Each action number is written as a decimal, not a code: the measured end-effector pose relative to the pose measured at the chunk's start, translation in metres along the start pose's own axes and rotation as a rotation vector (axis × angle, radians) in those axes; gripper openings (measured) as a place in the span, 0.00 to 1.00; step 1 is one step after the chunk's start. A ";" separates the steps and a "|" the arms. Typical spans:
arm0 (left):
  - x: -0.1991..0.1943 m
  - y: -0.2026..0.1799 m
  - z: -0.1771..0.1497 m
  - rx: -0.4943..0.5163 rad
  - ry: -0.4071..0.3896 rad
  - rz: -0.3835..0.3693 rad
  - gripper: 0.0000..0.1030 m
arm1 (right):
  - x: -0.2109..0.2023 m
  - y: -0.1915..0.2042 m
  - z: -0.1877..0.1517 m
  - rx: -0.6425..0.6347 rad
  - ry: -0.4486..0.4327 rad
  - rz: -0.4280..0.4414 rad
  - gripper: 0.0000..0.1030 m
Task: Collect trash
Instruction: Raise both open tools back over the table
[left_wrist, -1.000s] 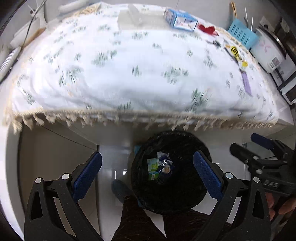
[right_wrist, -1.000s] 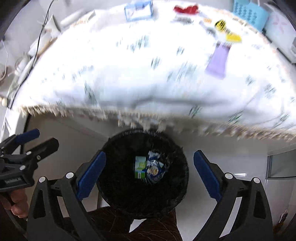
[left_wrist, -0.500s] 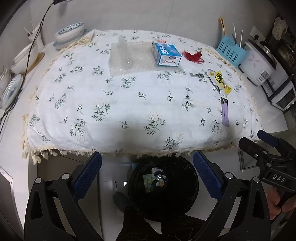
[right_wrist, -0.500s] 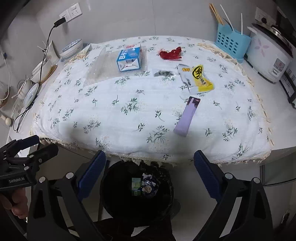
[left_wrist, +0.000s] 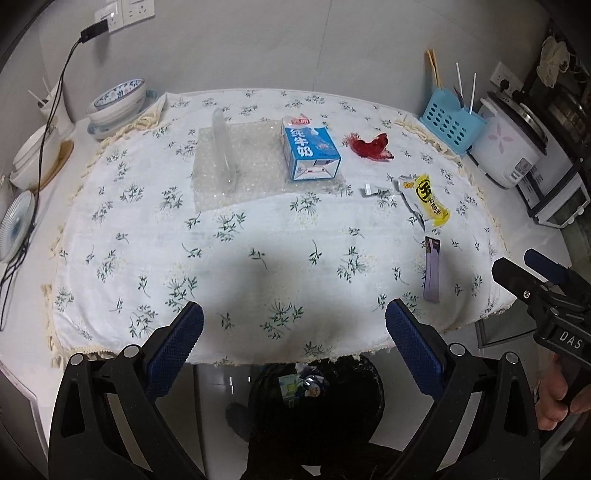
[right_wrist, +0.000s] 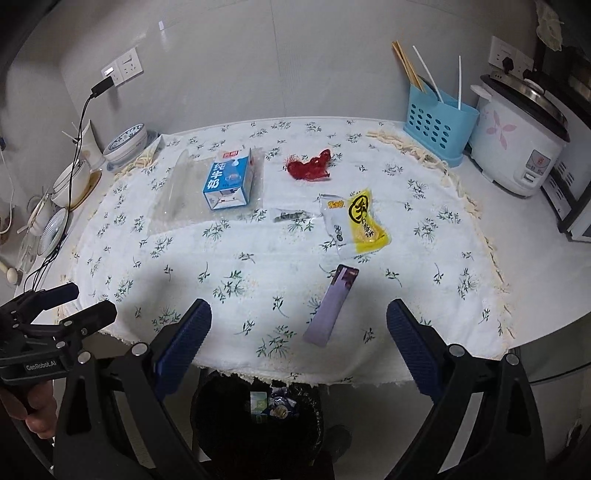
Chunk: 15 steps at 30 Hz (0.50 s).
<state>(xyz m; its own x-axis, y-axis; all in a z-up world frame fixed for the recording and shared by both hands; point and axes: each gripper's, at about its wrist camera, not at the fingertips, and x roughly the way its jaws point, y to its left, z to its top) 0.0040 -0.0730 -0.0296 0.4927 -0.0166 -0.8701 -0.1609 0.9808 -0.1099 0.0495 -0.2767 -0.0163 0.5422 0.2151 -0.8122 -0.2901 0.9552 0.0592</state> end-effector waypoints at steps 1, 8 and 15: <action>0.001 -0.002 0.005 0.004 0.000 0.002 0.94 | 0.002 -0.002 0.004 0.001 -0.003 -0.003 0.89; 0.016 -0.018 0.047 0.022 -0.008 0.012 0.94 | 0.025 -0.018 0.033 0.000 0.002 -0.016 0.89; 0.054 -0.027 0.091 0.022 0.021 0.033 0.94 | 0.065 -0.041 0.057 0.018 0.044 -0.018 0.88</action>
<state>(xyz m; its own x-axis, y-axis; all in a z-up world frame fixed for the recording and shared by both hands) 0.1125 -0.0826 -0.0298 0.4692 0.0124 -0.8830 -0.1579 0.9850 -0.0701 0.1410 -0.2901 -0.0384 0.5122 0.1890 -0.8378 -0.2663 0.9624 0.0543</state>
